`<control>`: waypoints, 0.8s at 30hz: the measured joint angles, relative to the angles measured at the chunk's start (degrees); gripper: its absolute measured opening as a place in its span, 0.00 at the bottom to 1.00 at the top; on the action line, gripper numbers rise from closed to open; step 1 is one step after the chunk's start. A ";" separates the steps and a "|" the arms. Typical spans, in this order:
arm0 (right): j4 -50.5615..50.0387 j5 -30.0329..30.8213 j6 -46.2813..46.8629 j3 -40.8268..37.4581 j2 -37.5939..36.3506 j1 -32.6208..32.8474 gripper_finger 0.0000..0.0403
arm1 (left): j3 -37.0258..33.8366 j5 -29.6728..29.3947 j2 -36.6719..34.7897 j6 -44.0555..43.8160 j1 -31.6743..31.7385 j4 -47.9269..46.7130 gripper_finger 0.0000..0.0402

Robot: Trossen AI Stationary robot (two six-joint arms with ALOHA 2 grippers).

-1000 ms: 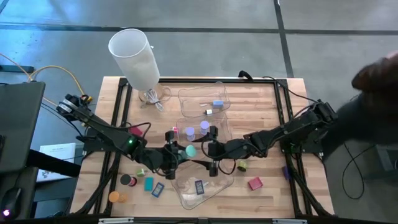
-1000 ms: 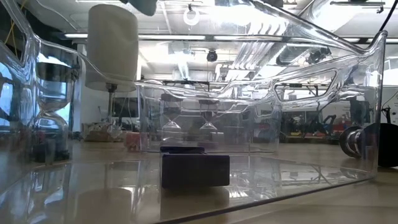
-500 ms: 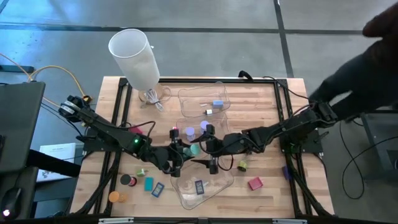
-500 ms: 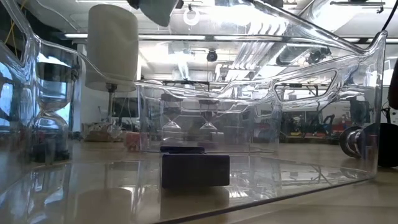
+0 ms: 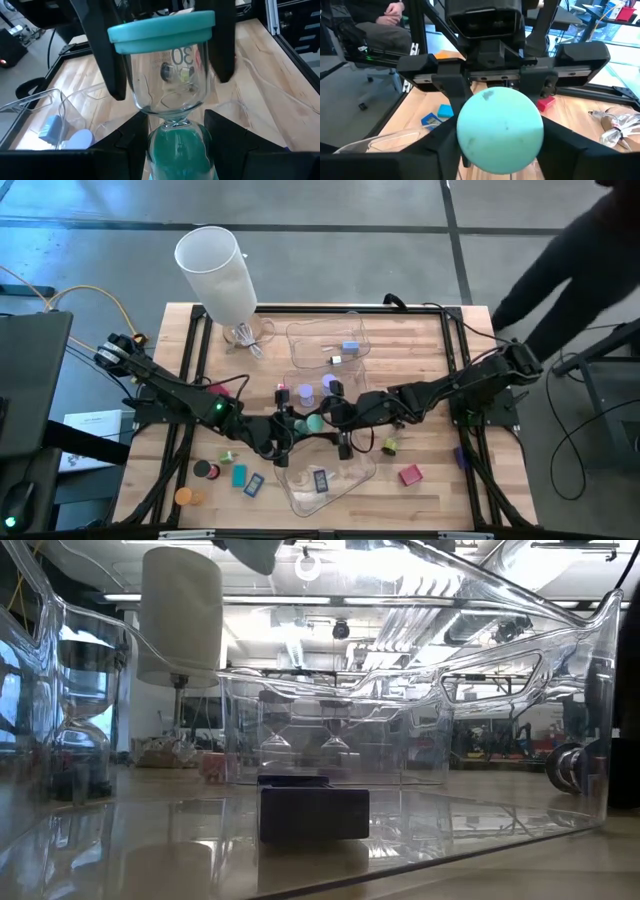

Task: Pick & Place Office items
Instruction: Put the light blue hourglass into the middle transparent bin

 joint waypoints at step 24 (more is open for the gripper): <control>-11.09 5.33 4.43 -0.07 -1.19 0.30 0.44 | 0.00 -1.65 -0.07 0.45 0.06 0.47 0.64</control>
